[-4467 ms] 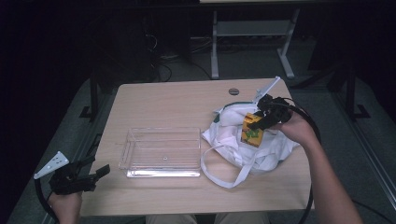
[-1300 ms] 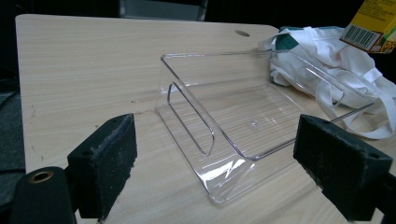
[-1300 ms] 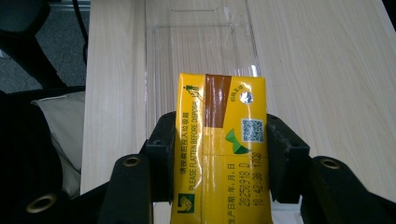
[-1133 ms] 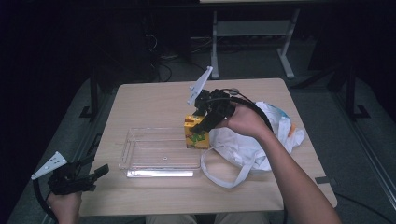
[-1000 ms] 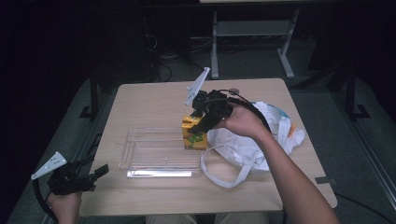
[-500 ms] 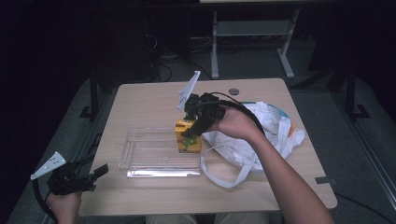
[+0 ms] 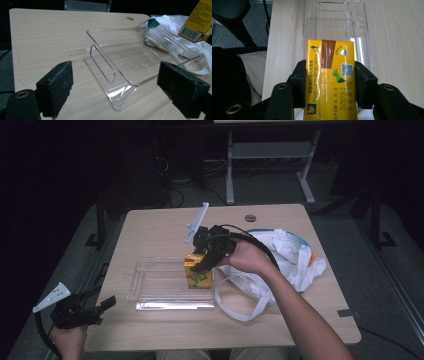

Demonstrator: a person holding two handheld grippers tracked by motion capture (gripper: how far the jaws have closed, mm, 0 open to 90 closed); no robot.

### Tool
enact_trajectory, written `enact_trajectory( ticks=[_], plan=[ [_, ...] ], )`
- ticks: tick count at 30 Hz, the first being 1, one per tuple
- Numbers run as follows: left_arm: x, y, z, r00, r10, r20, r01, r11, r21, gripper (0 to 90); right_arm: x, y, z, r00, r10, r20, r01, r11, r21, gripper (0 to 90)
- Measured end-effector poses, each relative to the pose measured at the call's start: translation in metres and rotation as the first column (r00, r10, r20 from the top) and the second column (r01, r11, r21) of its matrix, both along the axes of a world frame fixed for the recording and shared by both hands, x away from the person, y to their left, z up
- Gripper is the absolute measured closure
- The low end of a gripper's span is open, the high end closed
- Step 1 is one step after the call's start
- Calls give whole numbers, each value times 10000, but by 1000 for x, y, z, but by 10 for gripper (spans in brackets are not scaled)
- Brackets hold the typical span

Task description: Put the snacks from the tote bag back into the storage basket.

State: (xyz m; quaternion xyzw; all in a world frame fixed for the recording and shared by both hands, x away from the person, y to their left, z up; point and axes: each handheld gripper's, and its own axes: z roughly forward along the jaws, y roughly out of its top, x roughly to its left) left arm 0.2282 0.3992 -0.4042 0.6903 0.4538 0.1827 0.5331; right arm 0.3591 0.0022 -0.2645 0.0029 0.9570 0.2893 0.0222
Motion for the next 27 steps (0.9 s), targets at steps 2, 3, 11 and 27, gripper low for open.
enact_trajectory(
  ticks=[2, 3, 11, 27],
  plan=[
    [0, 0, 0, 10000, -12, -12, 12, 10000, 33, 130, 0, 1, -1, 10000, 11, -39, -11, 10000, -20, 520],
    [0, 0, 0, 10000, -14, -11, 14, 10000, 32, 130, -1, 1, -2, 10000, 6, -51, -7, 10000, -49, 519],
    [1, -1, -1, 10000, -34, -14, 34, 10000, 42, 130, -3, 2, -9, 9998, 0, -187, -3, 9999, -144, 519],
    [1, 0, 0, 10000, -39, -4, 39, 10000, 81, 130, -5, 5, -15, 9999, 43, -158, -46, 9998, -213, 519]
  ],
)
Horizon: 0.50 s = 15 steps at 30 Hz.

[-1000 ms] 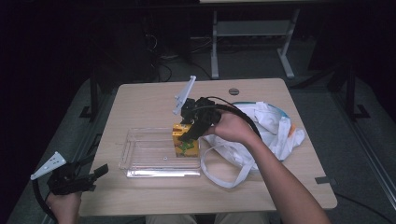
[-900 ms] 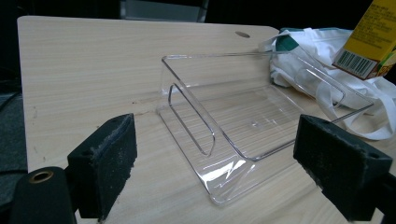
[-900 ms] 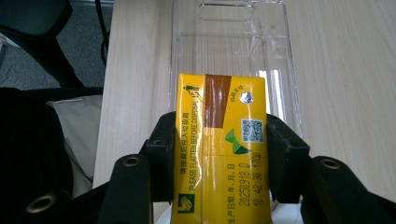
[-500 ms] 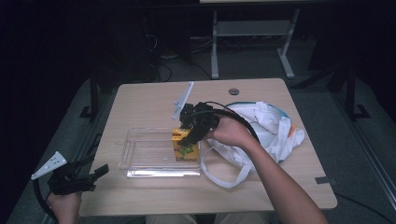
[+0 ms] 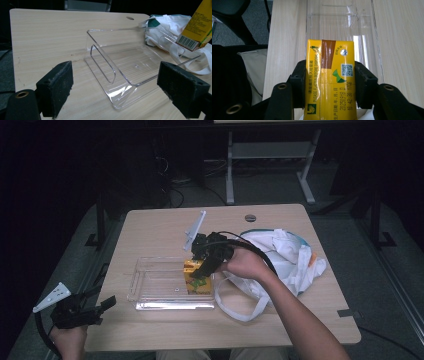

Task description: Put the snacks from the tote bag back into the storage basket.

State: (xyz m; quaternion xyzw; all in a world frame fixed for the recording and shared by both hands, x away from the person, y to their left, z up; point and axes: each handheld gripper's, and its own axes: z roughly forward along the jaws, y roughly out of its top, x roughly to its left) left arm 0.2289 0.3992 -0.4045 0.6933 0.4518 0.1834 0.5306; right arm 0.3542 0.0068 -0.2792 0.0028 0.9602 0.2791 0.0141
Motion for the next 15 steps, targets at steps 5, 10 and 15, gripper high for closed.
enact_trajectory(
  ticks=[5, 10, 15],
  plan=[
    [0, 0, 0, 10000, 14, -3, -14, 10000, -32, 130, 0, -1, -2, 10000, -14, -2, 14, 10000, 1, 519],
    [0, 0, -1, 10000, 46, -41, -46, 10000, -87, 130, 0, 0, -4, 10000, -19, -31, 19, 10000, 0, 519],
    [0, -1, -1, 10000, 38, -46, -38, 10000, -90, 130, -1, 0, -6, 10000, -11, -76, 11, 10000, -20, 519]
  ],
)
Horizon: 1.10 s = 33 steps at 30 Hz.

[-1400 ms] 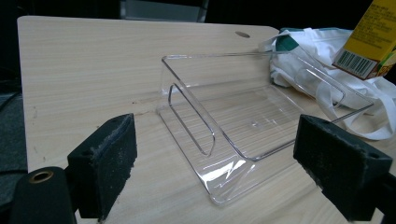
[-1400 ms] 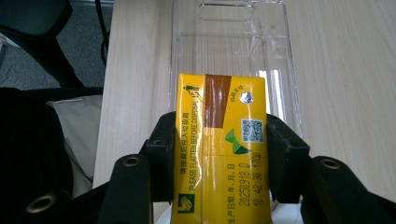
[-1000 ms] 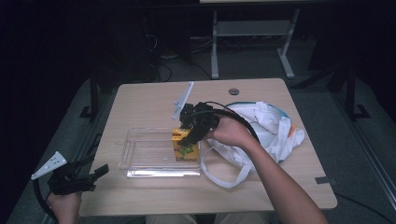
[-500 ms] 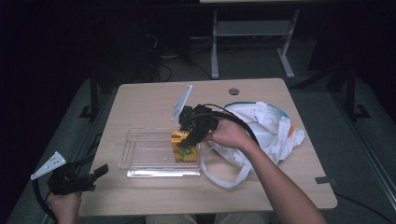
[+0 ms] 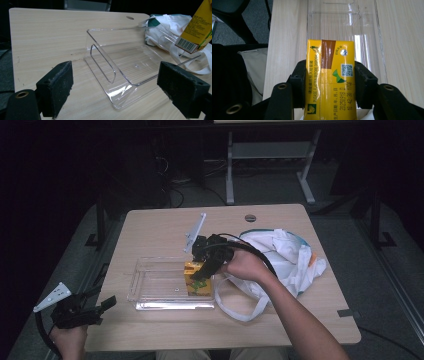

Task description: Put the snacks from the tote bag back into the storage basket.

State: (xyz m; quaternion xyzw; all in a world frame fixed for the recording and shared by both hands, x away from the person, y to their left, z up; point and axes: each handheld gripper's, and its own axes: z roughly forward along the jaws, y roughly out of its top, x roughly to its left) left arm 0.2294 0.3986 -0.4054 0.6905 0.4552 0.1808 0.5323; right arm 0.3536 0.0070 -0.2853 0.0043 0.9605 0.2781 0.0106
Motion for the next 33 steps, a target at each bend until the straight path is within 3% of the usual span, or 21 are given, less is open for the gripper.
enact_trajectory(
  ticks=[33],
  plan=[
    [0, 0, 0, 10000, -8, 26, 8, 10000, 36, 130, 0, -4, -18, 9997, -121, -213, 117, 9998, -160, 518]
  ],
)
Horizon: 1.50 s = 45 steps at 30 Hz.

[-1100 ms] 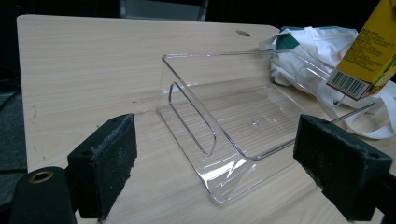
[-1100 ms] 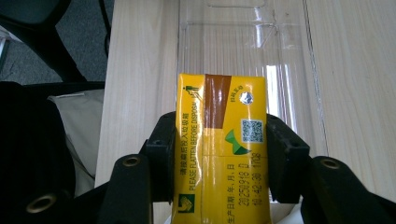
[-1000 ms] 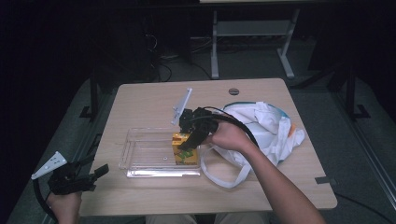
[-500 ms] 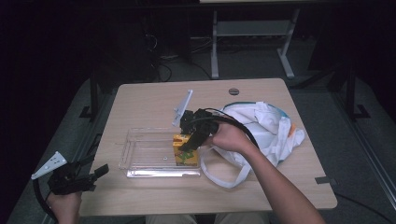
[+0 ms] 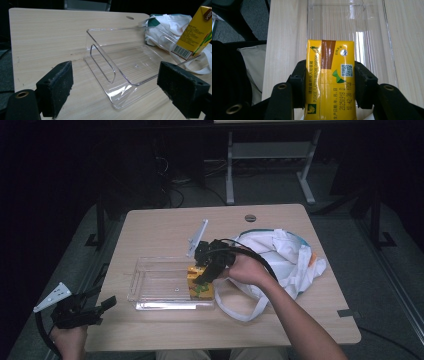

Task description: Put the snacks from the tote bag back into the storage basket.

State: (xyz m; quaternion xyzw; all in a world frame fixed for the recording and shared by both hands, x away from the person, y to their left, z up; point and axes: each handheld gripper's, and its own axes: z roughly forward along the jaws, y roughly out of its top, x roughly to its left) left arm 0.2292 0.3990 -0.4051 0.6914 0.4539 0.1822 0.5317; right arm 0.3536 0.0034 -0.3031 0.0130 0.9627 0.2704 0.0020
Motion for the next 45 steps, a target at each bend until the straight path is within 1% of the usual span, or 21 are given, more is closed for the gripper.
enact_trajectory(
  ticks=[3, 9, 11, 16, 19, 21, 22, 26, 28, 29, 30, 35, 39, 42, 45],
  plan=[
    [0, 0, 0, 10000, 11, -17, -11, 10000, -25, 130, 0, 0, -2, 10000, -43, -79, 43, 10000, 20, 518],
    [0, 0, 0, 10000, 10, -17, -10, 10000, -19, 130, 1, 0, -7, 10000, -10, -59, 10, 10000, -68, 518],
    [0, 0, 0, 10000, -13, 9, 13, 10000, 13, 130, 1, 1, -9, 9999, -9, -119, 8, 10000, -96, 518],
    [0, -1, 0, 10000, 26, -46, -26, 10000, -57, 130, 1, 2, -13, 9997, -54, -219, 51, 9999, -154, 517],
    [0, -1, 0, 10000, 25, -39, -25, 10000, -57, 130, 2, 3, -16, 9998, 68, -173, -70, 9998, -171, 517],
    [0, 0, 0, 10000, 28, -39, -28, 10000, -36, 130, 1, 3, -17, 9997, -22, -232, 17, 9997, -233, 517],
    [0, 0, 0, 10000, 22, -37, -22, 10000, -29, 130, 1, 4, -19, 9998, 24, -184, -28, 9997, -245, 517],
    [0, 0, 0, 10000, 28, -50, -28, 10000, -53, 130, 1, 4, -22, 9996, -35, -276, 26, 9995, -321, 516],
    [0, 0, 0, 10000, 31, -49, -32, 10000, -54, 131, 1, 4, -24, 9994, -35, -336, 23, 9994, -349, 517],
    [0, 0, 0, 10000, 34, -43, -34, 10000, -53, 130, 2, 4, -25, 9996, 22, -268, -31, 9994, -341, 516],
    [-1, 0, 0, 10000, 23, -37, -23, 10000, -38, 130, 1, 5, -26, 9995, -32, -329, 20, 9994, -359, 517],
    [0, 0, 0, 10000, 21, -41, -21, 10000, -48, 130, 1, 5, -31, 9996, 11, -289, -25, 9989, -475, 516],
    [0, 0, 0, 10000, 24, -35, -24, 10000, -27, 130, 1, 7, -35, 9994, 14, -356, -35, 9982, -595, 516],
    [0, 0, 0, 10000, 29, -34, -29, 10000, -39, 130, 2, 8, -39, 9992, 90, -381, -113, 9981, -599, 516],
    [0, 0, 0, 10000, 23, -28, -23, 10000, -47, 130, 2, 9, -42, 9990, 38, -452, -70, 9975, -699, 515]
  ],
)
